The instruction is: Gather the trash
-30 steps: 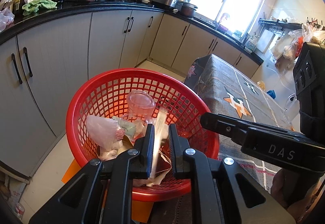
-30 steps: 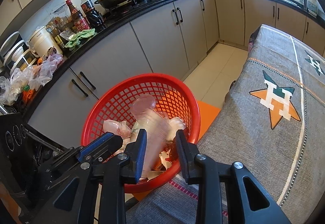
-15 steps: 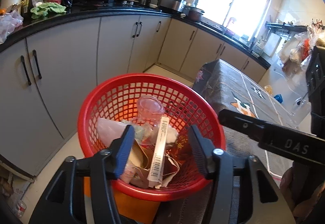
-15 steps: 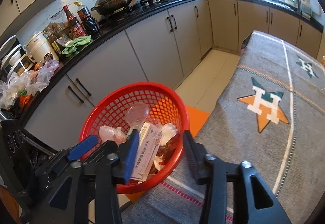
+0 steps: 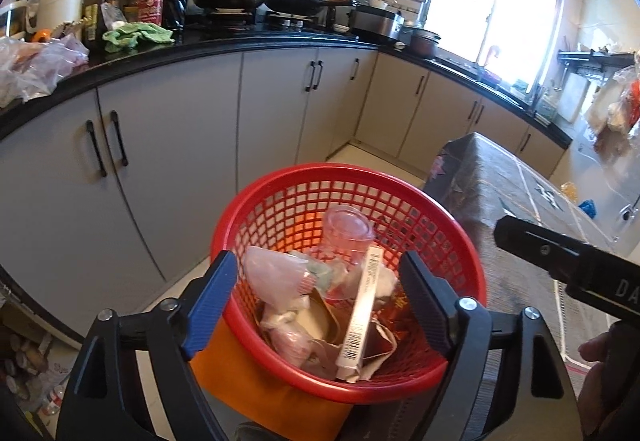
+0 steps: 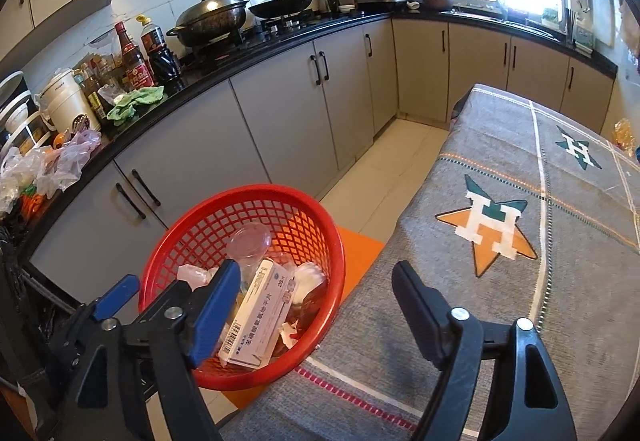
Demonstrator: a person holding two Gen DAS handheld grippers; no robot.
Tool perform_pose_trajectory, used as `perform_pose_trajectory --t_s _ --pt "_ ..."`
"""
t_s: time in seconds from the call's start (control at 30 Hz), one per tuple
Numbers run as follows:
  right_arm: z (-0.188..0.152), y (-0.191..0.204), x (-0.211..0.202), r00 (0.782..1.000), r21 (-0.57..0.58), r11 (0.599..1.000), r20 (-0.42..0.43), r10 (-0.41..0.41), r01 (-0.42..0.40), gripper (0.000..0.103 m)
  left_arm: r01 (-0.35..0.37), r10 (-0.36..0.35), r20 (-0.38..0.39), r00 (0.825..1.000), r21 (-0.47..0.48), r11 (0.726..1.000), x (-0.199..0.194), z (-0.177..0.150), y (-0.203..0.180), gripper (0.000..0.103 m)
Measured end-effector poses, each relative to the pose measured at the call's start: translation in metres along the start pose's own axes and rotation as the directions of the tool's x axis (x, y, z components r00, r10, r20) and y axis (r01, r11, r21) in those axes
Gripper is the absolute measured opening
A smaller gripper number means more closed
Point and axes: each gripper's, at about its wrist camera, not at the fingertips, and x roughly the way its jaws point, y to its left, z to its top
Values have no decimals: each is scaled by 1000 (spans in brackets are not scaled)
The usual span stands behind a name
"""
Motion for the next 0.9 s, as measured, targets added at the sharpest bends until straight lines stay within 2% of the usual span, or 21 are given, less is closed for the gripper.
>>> perform_pose_trajectory --t_s 0.1,0.3,0.5,0.6,0.73,0.9 --pt "-1 -1 0 1000 3 1000 3 -11 11 90 -32 32 7 999 -4 999 0 0 1 87" --pt "-3 -4 0 999 8 999 9 -39 39 93 -89 89 -9 996 -18 996 0 1 4 89" --pt "-8 -5 -2 998 18 998 9 -57 56 94 -186 186 21 982 6 982 -5 -2 2 95" --pt "-13 -3 -3 998 7 998 10 -62 62 94 -217 216 42 975 20 976 -10 -3 0 99" --pt "-18 -4 -4 998 0 998 7 -69 69 94 -254 251 77 965 28 967 -17 -3 -2 99" --pt "-20 -7 -7 997 2 997 15 -76 76 94 -275 272 83 959 34 961 -20 -4 -3 99"
